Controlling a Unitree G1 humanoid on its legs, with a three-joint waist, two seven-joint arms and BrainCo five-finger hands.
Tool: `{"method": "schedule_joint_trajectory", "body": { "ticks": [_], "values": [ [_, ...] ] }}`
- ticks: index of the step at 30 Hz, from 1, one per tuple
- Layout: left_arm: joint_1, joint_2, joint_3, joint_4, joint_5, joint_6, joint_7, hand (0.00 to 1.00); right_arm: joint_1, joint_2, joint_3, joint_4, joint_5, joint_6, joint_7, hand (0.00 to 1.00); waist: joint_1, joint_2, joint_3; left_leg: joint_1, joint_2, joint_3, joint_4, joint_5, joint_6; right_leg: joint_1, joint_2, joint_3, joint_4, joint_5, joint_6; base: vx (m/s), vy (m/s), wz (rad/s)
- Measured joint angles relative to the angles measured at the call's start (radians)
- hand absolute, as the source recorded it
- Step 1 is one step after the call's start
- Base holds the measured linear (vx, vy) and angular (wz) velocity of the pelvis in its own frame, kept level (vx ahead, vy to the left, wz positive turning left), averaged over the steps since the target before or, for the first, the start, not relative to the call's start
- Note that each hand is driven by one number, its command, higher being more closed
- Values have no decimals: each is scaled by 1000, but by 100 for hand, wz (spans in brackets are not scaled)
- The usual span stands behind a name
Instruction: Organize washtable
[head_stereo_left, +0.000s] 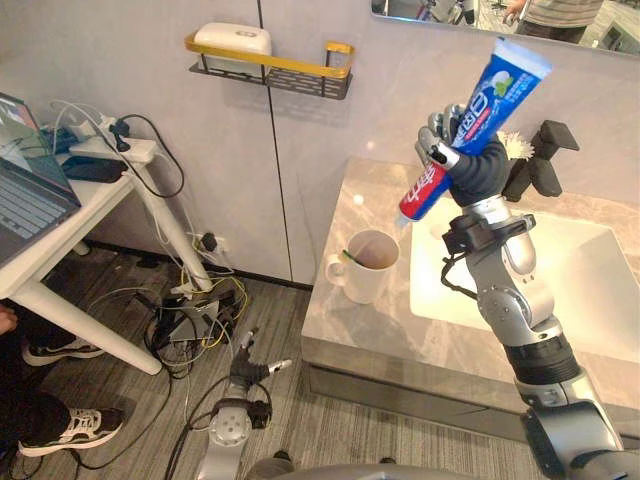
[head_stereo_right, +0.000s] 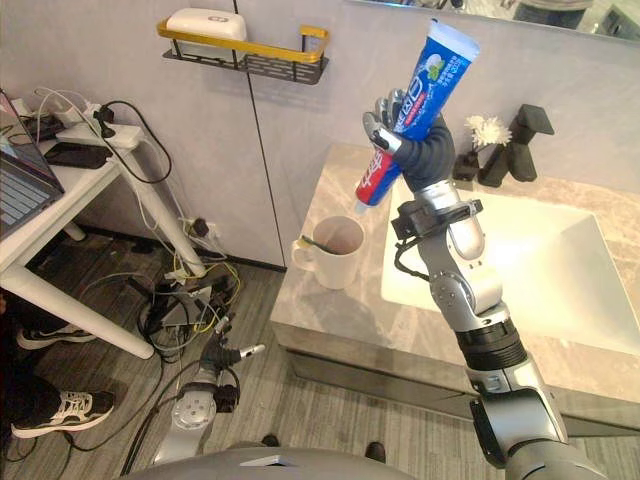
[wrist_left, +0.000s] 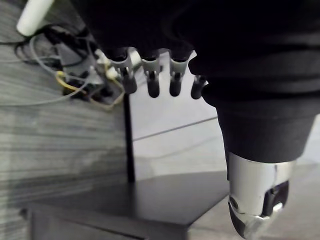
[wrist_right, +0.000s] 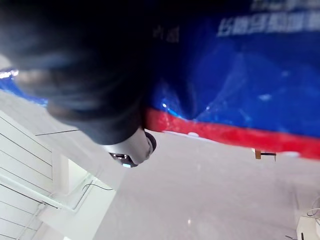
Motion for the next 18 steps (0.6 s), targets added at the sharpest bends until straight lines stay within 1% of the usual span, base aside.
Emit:
{"method": "schedule_joint_trajectory", "body": {
  "ticks": [5, 9, 14, 18],
  "values": [
    [-2, 4, -18, 67, 0, 8, -5, 0, -56, -14, 41, 0, -13, 17, 9, 100, 1, -12, 16, -13, 1, 0, 13, 0, 0, -6, 0, 0, 0, 0, 0, -19, -7, 1],
    [-1, 4, -27, 100, 0, 13, -5, 0, -61, -13, 71, 0, -30, 18, 11, 100, 2, -13, 21, -14, 1, 0, 15, 0, 0, -7, 0, 1, 1, 0, 0, 0, 0, 0],
    [-5, 4, -29, 100, 0, 13, -2, 0, -61, -13, 89, 2, -39, 18, 5, 100, 3, -12, 21, -19, 1, 1, 15, 0, 0, -13, 0, 2, 1, 0, 0, 0, 0, 0],
    [-9, 5, -34, 102, 0, 13, 2, 0, -63, -9, 118, 40, -50, 27, 3, 100, 7, -12, 21, -22, 1, 0, 16, 0, 0, -15, 0, 1, 1, 0, 0, 0, 0, 0]
  ]
}}
